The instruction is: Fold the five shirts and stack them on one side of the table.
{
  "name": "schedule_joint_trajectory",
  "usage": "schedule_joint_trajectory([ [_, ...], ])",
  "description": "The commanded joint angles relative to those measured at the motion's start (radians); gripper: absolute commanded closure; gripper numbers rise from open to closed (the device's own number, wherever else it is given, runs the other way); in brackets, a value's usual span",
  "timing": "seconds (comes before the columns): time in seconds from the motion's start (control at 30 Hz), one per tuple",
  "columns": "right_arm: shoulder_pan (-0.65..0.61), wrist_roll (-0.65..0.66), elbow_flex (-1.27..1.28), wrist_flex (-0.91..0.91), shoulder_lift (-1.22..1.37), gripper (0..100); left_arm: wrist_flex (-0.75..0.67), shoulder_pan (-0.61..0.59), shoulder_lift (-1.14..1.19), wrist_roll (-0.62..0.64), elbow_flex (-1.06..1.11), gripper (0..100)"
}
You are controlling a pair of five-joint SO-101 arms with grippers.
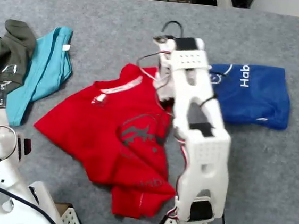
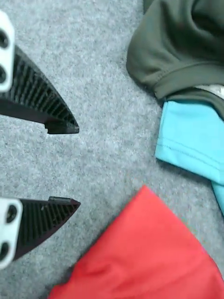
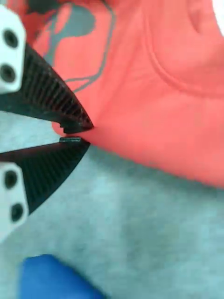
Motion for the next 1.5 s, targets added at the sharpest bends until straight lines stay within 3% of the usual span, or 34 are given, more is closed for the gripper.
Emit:
schedule_joint_trajectory([
  [0.0, 0.098, 0.018, 0.248, 0.011, -0.251, 98.6, -0.015, 0.03, -0.006, -0.003, -0.004, 76],
  [0.3, 0.445, 0.353, 0.762, 0.011, -0.769, 98.5, -0.015, 0.039, -0.005, -0.003, 0.047, 76],
  [0.57, 0.677, 0.921, 1.001, 0.011, -1.104, 98.2, -0.017, 0.039, -0.005, -0.003, 0.038, 76],
  [0.63, 0.701, 1.02, 1.004, 0.011, -1.147, 94.3, -0.015, 0.038, -0.005, -0.003, 0.039, 76],
  [0.73, 0.703, 1.086, 0.998, 0.011, -1.191, 76.8, -0.015, 0.033, -0.005, -0.002, 0.039, 76],
  [0.83, 0.666, 1.114, 0.955, 0.011, -1.228, 59.9, -0.005, 0.03, -0.005, -0.003, 0.038, 76],
  [0.93, 0.62, 1.114, 0.9, 0.011, -1.256, 53.5, 0.034, 0.033, -0.005, -0.009, 0.051, 76],
  [1.13, 0.416, 1.106, 0.774, 0.011, -1.273, 65.1, 0.029, 0.031, -0.005, 0.046, 0.054, 76],
  [1.3, 0.112, 1.011, 0.762, -0.002, -1.267, 78.8, 0.029, 0.028, -0.005, 0.054, 0.059, 76],
  [1.47, -0.117, 0.878, 0.757, -0.086, -1.138, 82.0, 0.029, -0.027, -0.005, 0.054, 0.056, 76],
])
